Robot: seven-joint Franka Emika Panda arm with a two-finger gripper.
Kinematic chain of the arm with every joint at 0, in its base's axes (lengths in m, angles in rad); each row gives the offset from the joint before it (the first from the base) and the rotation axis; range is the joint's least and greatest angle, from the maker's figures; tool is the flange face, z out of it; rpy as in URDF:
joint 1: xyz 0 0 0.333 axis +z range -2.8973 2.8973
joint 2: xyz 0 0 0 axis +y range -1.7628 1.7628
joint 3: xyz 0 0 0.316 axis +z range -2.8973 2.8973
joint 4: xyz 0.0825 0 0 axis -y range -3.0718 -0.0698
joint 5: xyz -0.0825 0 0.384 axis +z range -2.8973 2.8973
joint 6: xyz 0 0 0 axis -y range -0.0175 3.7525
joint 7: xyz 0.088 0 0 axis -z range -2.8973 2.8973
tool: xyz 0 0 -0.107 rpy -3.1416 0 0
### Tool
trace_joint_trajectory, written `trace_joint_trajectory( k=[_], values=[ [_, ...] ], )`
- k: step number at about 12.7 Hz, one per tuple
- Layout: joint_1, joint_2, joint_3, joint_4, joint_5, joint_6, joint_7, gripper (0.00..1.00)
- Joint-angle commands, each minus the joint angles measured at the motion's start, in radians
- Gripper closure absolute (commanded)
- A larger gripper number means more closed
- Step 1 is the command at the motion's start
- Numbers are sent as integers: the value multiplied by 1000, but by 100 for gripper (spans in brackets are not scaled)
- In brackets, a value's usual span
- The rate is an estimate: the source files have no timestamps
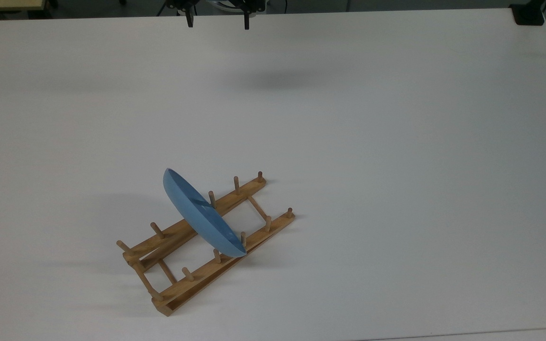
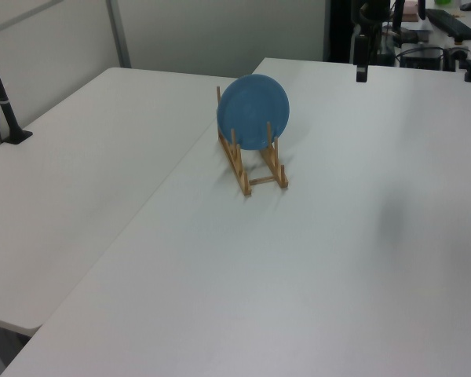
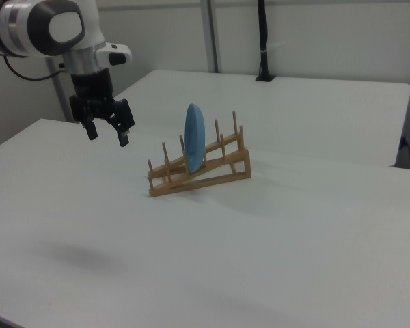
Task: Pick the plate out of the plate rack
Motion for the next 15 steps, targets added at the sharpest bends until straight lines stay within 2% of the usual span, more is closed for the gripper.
trace_joint_trajectory(
  k=[1, 6, 13, 15],
  values=[
    [2, 16, -16, 38, 11, -16, 18, 0],
    [-12, 67, -16, 108, 22, -17, 67, 0],
    [-15, 70, -16, 109, 20, -8, 58, 0],
    [-13, 71, -16, 106, 20, 59, 64, 0]
  ],
)
